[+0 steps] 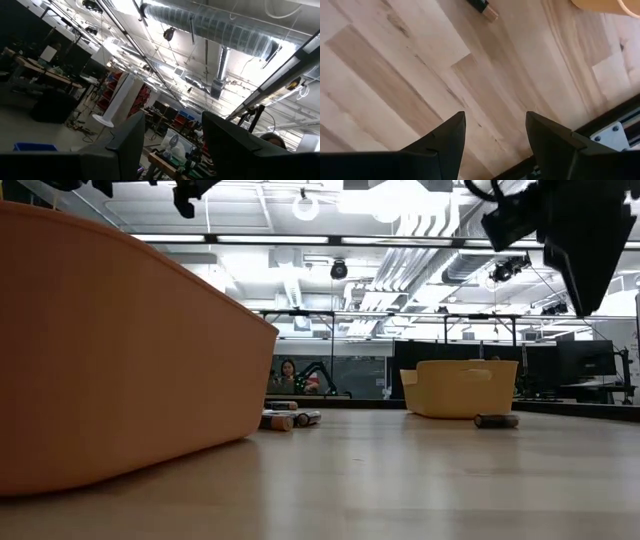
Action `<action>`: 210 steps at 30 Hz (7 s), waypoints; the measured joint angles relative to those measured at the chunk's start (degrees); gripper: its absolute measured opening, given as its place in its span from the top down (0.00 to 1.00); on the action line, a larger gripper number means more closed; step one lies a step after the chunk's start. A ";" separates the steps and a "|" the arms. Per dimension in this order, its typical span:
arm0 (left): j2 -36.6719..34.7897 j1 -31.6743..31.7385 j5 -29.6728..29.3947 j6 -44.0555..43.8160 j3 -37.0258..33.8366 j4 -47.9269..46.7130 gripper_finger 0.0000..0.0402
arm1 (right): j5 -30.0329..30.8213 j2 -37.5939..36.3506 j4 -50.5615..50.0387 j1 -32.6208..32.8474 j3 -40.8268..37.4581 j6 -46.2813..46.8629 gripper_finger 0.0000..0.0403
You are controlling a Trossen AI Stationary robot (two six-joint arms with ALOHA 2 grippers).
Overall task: Sort batteries
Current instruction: Put the black battery into the orange bin, then put the silver battery into the yellow bin
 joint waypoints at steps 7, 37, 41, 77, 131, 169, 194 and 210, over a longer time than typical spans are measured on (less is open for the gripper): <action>0.00 0.00 -0.15 0.03 0.00 -0.55 0.53 | -0.60 0.05 2.28 -0.64 -2.79 -1.53 0.50; 3.43 -0.02 -2.44 6.45 0.00 -7.45 0.53 | 0.07 0.05 16.36 -17.12 -6.77 -23.23 0.50; 5.85 -0.02 -2.32 10.56 0.00 -7.43 0.53 | 0.76 0.06 28.05 -21.64 -6.75 -30.38 0.50; 9.55 -0.02 -3.36 10.52 0.00 -5.92 0.53 | 0.24 13.28 36.19 -26.91 -6.73 -61.57 0.67; 9.53 0.02 -2.13 15.65 0.00 -7.17 0.53 | -16.13 24.67 59.74 -9.89 19.81 -42.29 0.93; 23.80 -4.64 -12.13 21.62 20.51 -108.24 0.53 | 34.48 12.86 51.20 0.48 19.74 -24.39 0.47; 39.28 -4.90 -6.92 42.15 4.53 -96.17 0.53 | 34.29 12.71 48.88 -0.61 19.74 -20.82 0.47; 40.57 -9.20 -10.37 59.80 5.15 -92.97 0.56 | 34.27 12.75 45.44 -0.61 19.74 -20.53 0.47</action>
